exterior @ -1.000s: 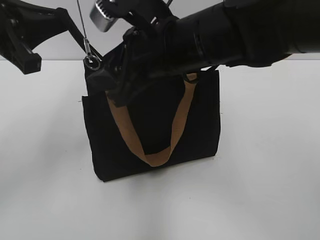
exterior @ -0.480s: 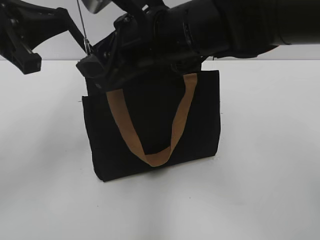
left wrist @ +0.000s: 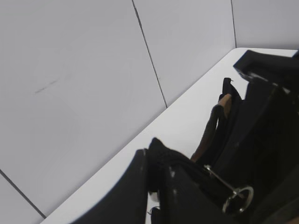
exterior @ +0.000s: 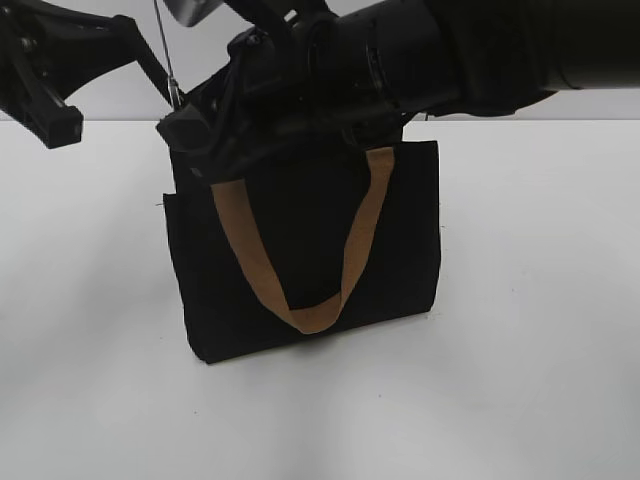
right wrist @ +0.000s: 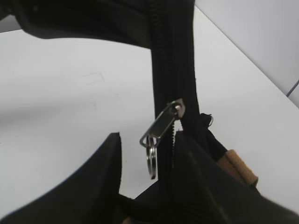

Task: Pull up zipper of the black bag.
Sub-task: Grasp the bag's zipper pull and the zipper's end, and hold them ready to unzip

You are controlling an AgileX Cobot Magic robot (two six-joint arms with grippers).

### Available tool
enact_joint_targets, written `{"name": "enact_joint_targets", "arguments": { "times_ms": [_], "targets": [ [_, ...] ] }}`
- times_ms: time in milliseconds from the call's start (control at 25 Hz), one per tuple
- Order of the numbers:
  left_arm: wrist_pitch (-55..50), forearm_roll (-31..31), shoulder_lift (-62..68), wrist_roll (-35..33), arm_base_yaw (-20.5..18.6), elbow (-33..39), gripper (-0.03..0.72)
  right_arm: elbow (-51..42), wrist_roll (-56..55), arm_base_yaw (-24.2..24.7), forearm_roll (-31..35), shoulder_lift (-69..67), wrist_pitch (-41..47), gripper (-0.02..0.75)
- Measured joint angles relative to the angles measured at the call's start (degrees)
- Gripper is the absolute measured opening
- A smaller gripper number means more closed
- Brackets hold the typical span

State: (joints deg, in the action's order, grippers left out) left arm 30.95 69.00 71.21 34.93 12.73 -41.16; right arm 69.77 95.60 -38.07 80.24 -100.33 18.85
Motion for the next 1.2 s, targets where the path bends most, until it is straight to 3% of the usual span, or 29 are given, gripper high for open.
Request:
{"name": "enact_joint_targets", "arguments": {
  "times_ms": [440, 800, 1120, 1200],
  "targets": [
    [0.00, -0.32, 0.00, 0.00, 0.00, 0.00, 0.024, -1.83, -1.62, 0.00, -0.08, 0.00, -0.65, 0.283],
    [0.00, -0.32, 0.00, 0.00, 0.00, 0.00, 0.024, -1.83, -2.70, 0.00, 0.19, 0.00, -1.49, 0.232],
    [0.00, -0.39, 0.00, 0.00, 0.00, 0.00, 0.024, -1.83, -3.13, 0.00, 0.25, 0.38, -1.54, 0.022],
    [0.00, -0.51, 0.00, 0.00, 0.00, 0.00, 0.024, -1.83, -3.60, 0.00, 0.25, 0.45, -1.60, -0.001]
  ]
}}
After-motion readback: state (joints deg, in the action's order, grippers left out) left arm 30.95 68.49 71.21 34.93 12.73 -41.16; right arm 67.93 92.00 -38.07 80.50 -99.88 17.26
